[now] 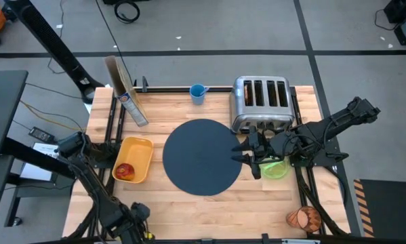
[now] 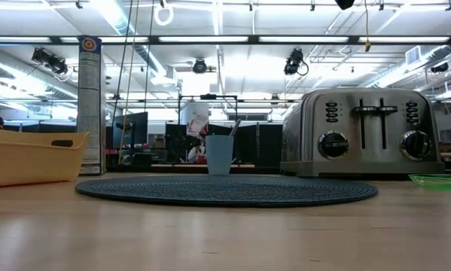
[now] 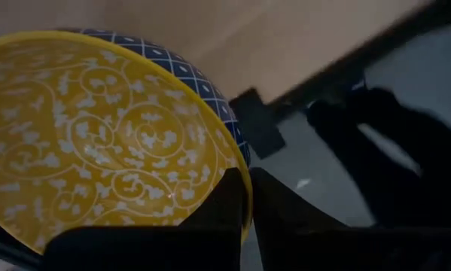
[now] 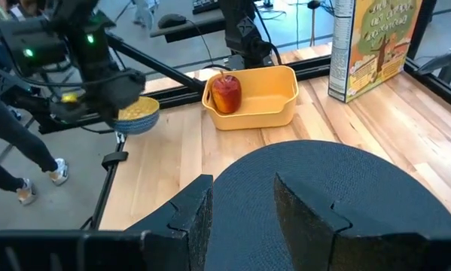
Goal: Arrange a breakfast setting
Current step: Put the bowl on top of the mat
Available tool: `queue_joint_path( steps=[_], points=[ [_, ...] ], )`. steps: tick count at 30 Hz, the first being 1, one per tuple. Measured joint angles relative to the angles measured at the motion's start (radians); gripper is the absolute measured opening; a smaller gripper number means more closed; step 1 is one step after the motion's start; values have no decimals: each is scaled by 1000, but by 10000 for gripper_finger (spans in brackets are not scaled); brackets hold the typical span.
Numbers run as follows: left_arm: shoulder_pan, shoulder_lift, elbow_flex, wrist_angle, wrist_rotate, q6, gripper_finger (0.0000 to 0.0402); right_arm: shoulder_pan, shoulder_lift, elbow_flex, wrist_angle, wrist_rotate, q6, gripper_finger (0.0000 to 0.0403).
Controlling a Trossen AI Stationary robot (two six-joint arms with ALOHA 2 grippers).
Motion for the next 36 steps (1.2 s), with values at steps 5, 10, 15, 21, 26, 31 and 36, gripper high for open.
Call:
queue_joint_path(
  steps=[5,10,15,21,26,31,36],
  points=[
    [48,-1,55,-137,-35,340,19,-2,0,0,0,0,-13,149],
    [109,-1,56,-77,-78,740,19,3,0,0,0,0,-11,149],
    [187,-1,56,-69,-110,1085,19,45,0,0,-1,0,12,149],
    [317,-1,56,-70,-159,1517,19,129,0,0,-45,0,151,149],
    [471,-1,56,-70,-183,1821,19,216,23,0,-117,3,347,149],
    [615,0,56,-65,-206,2045,19,294,91,-1,-117,7,503,149],
    [730,27,56,-18,-208,2212,19,356,164,-1,-80,18,669,147]
  ],
)
